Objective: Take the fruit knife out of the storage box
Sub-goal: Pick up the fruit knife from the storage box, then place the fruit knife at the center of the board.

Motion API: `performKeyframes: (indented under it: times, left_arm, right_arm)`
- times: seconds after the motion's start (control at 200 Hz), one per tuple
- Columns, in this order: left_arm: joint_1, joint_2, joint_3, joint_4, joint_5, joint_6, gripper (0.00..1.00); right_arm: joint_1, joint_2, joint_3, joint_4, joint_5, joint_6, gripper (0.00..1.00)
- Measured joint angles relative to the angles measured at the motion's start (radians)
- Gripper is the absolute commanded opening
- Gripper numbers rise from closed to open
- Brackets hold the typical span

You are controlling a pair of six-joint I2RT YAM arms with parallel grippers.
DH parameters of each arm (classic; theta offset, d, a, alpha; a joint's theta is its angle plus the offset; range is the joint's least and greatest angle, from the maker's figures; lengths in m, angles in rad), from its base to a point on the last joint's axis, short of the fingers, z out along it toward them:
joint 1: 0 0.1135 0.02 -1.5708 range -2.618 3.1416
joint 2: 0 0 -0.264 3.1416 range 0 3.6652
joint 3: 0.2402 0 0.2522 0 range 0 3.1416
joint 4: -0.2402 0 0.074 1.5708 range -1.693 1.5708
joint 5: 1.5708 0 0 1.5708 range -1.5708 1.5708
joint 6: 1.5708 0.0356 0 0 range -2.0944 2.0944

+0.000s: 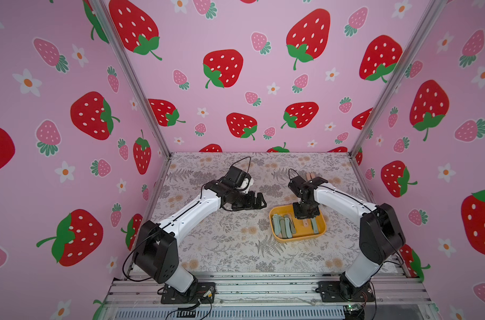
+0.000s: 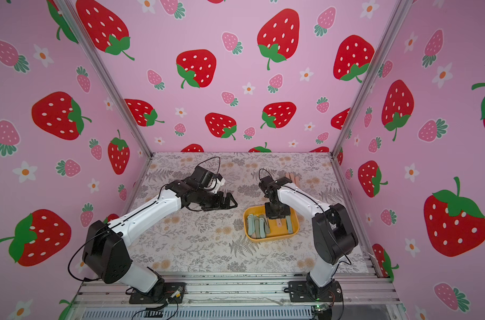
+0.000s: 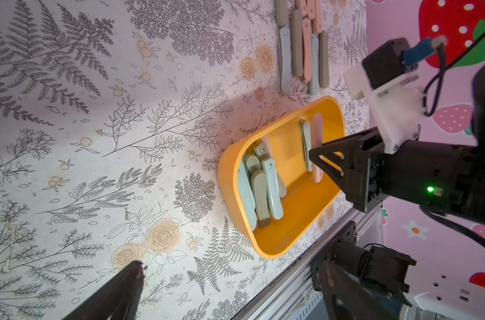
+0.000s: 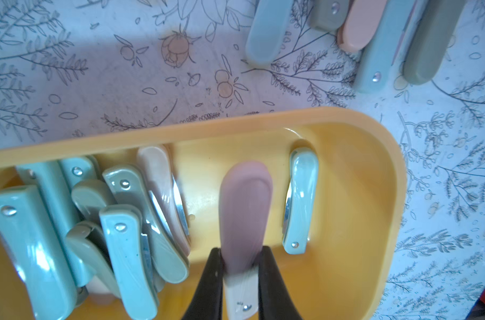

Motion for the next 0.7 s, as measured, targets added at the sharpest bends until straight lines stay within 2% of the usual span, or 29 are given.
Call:
performKeyframes:
  times: [0.21,0.435,0.56,0.7]
  left_arm:
    - [-0.013,0.051,0.069,-0.002,0.001,0.0,0.99]
    - [-0.01,0.133,0.256,-0.01,0.014,-0.005,0.99]
    - [0.0,0.195,0.353,-0.006,0.027,-0.013,0.99]
    - [0.02,0.29,0.456,0.0,0.045,-0.027,0.99]
  right_arm:
    - [-0.009,-0.008,0.066,-0.051,0.004,-0.01,0.16]
    - [-0.06,0.013,0.298,-0.1,0.007,-0.042,0.16]
    - [-0.109,0.104,0.442,-0.111,0.004,-0.066,0.16]
    - [-0.165,0.288,0.609,-0.108,-0.002,-0.095,0.16]
